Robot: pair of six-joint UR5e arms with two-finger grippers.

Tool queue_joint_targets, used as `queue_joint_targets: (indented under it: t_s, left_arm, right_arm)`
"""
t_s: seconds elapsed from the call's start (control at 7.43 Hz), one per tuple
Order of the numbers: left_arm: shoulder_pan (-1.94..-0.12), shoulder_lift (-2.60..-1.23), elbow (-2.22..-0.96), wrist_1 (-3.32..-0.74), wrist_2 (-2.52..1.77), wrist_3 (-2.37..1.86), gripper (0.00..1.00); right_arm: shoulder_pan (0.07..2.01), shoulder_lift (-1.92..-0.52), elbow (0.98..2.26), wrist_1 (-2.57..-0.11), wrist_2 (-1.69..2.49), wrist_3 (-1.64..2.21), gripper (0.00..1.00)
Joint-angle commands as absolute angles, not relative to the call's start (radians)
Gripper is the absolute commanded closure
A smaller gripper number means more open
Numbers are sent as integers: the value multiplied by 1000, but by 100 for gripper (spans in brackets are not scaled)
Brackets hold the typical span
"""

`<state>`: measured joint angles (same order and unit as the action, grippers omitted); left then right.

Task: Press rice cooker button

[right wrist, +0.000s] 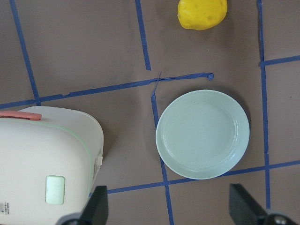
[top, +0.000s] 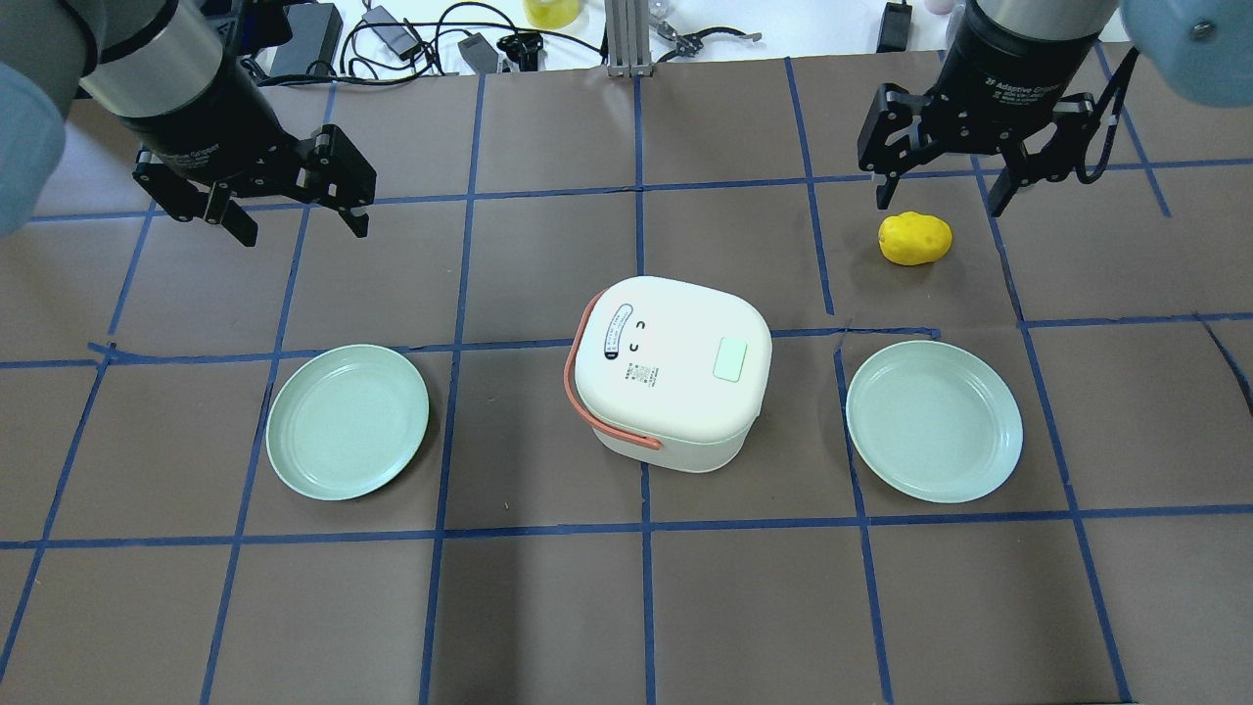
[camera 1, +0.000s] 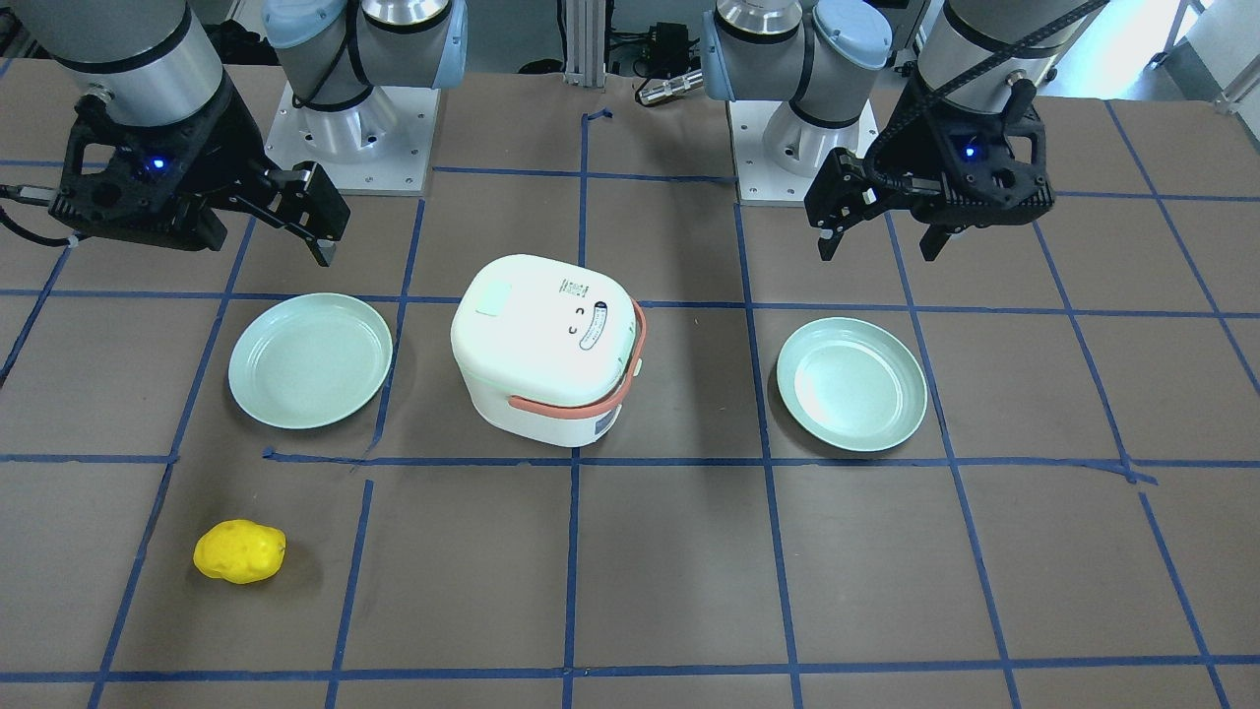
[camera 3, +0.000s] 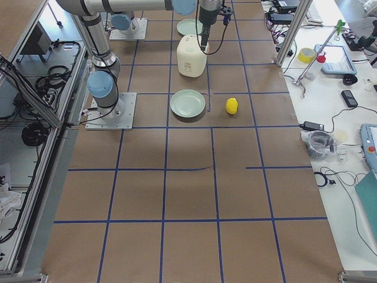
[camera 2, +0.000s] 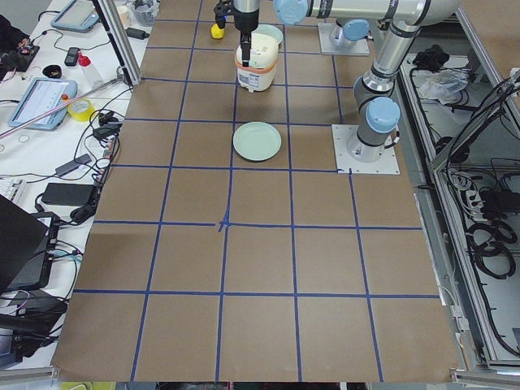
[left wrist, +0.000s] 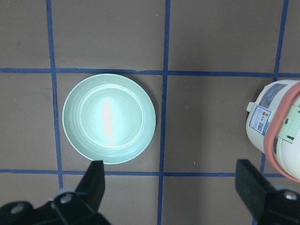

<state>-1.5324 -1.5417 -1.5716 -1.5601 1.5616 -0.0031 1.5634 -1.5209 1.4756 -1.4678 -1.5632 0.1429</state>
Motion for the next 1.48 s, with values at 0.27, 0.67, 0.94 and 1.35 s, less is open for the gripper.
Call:
queue_joint_targets:
  t_s: [0.27, 0.67, 0.94, 1.35]
  left_arm:
    - [-1532, -1542, -1571, -1560, 1562, -3, 0]
    - [-1532, -1542, -1572, -1560, 1562, -3, 0]
    - [-1532, -1542, -1571, -1560, 1562, -3, 0]
    - [-1532, -1542, -1572, -1560, 1562, -3, 0]
  right_arm:
    - [1646, -1505, 1540, -1494, -1443, 236, 100]
    - [1715, -1474, 1612, -1584, -1388, 336, 100]
    - [1744, -1467, 1682, -1666, -1388, 342, 100]
    - [1764, -1463, 1744, -1697, -1387, 348, 100]
